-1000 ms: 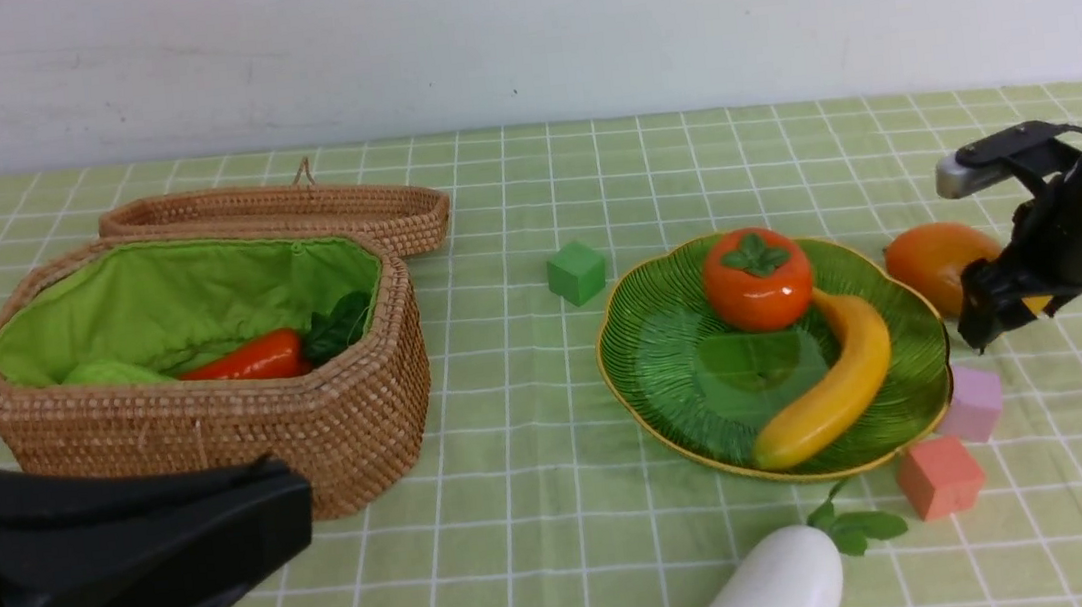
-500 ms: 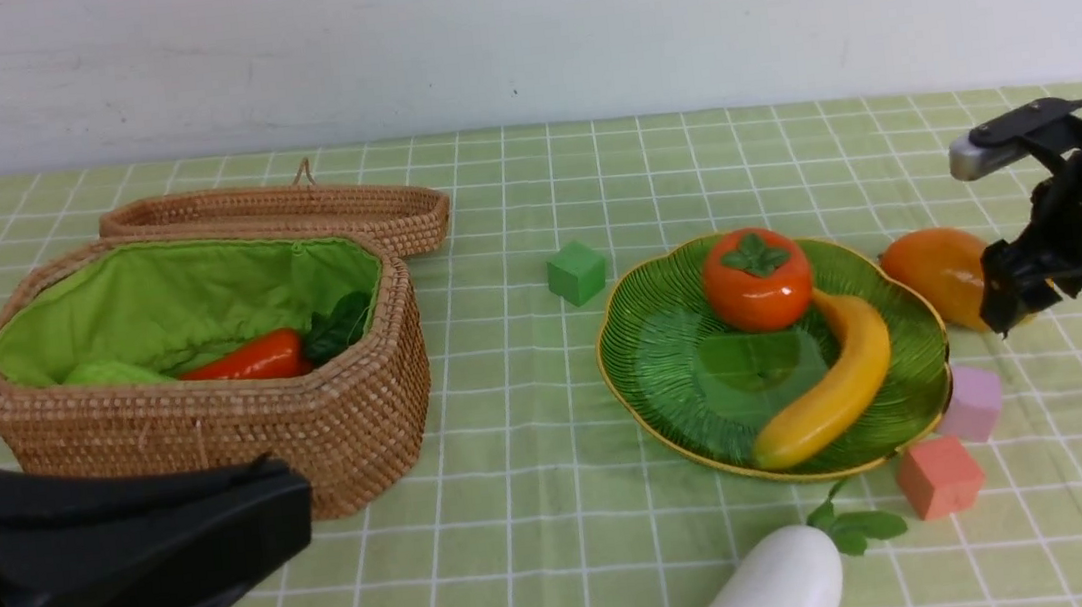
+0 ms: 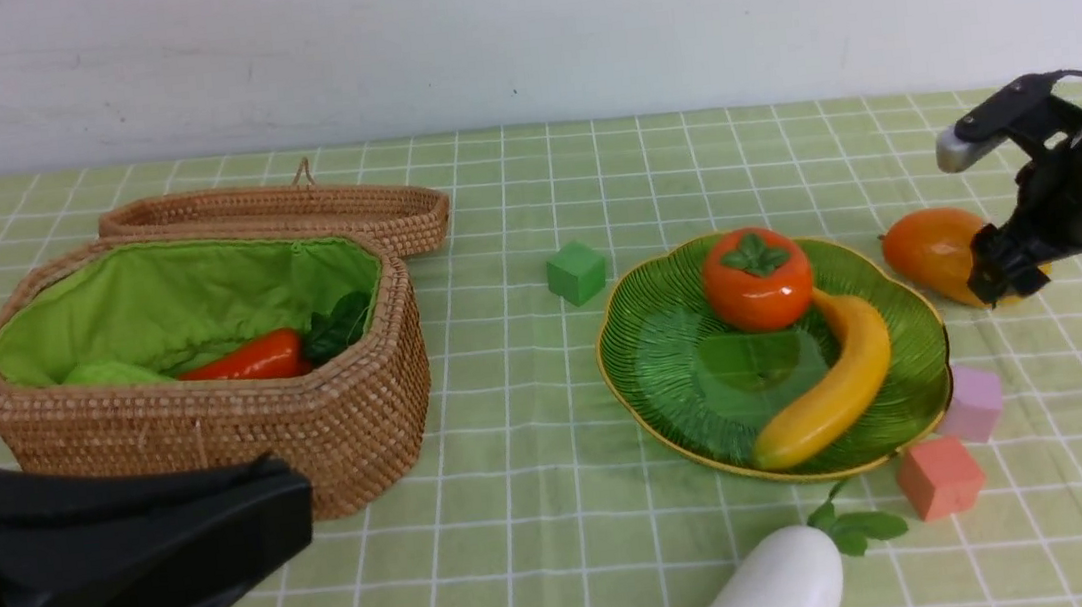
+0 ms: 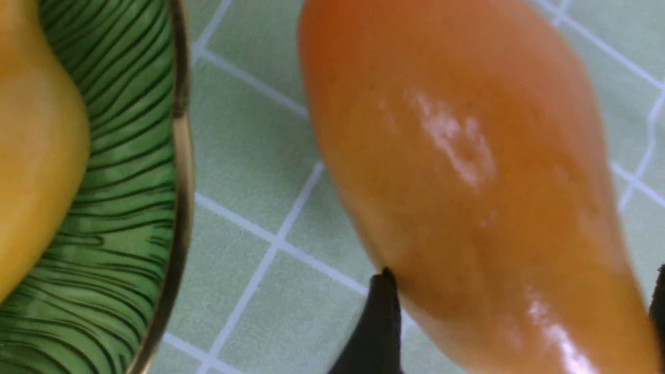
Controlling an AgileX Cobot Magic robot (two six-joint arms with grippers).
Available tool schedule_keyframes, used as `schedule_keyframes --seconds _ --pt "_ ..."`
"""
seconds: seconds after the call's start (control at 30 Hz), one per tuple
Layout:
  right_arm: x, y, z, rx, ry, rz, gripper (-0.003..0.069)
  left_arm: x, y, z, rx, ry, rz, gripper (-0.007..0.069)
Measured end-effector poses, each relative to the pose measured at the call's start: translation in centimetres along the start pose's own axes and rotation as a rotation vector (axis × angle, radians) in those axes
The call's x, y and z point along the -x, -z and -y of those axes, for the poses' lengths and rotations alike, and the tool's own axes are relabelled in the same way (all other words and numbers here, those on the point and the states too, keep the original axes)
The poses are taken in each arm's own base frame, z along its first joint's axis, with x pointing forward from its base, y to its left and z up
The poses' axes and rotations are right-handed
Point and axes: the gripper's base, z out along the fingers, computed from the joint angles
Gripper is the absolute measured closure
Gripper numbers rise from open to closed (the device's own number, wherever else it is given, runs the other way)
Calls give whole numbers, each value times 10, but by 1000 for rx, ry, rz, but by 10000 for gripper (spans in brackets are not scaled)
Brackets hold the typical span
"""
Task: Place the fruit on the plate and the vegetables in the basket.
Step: Use the right arm to grab a mango and put it into the right plate
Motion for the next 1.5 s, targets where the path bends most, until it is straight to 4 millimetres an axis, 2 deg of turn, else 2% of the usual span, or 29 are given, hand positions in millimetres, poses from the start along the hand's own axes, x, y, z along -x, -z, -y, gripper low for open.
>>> schedule_keyframes --seconds 0.33,0.47,0.63,0.97,1.07,1.13,1.17,1.23,1.27,1.3,1.37,1.4,1.47,1.5 --pt "-2 -20 -5 50 -5 5 31 0 0 0 -1 40 2 638" --pt "0 -20 -7 66 -21 15 57 0 0 0 -1 45 2 638" --pt "1 -20 -9 82 -42 26 149 0 0 0 -2 47 4 638" --pt "1 -14 -12 122 -50 3 151 0 0 0 -2 47 5 638" --pt "4 0 -12 125 -74 6 151 0 0 0 -2 48 5 638" --pt "11 25 -11 112 -133 27 151 0 0 0 3 43 -1 638" --pt "15 44 -10 103 -182 46 151 -1 0 -1 11 32 -6 638" --pt "18 59 -11 102 -214 56 151 -1 0 -2 24 17 -16 638" --pt "21 86 -15 118 -261 63 151 -3 0 -4 47 -2 -35 638" --pt "23 97 -19 134 -275 69 151 -4 0 -6 64 -17 -48 638" --pt "29 119 -33 181 -278 85 151 -6 1 -10 106 -43 -69 638" --pt "34 127 -50 230 -256 87 151 -7 1 -12 131 -48 -81 638" --pt "36 129 -62 267 -241 87 151 -8 2 -15 160 -36 -95 638" --pt "42 130 -88 327 -195 85 151 -9 2 -18 200 -16 -103 638"
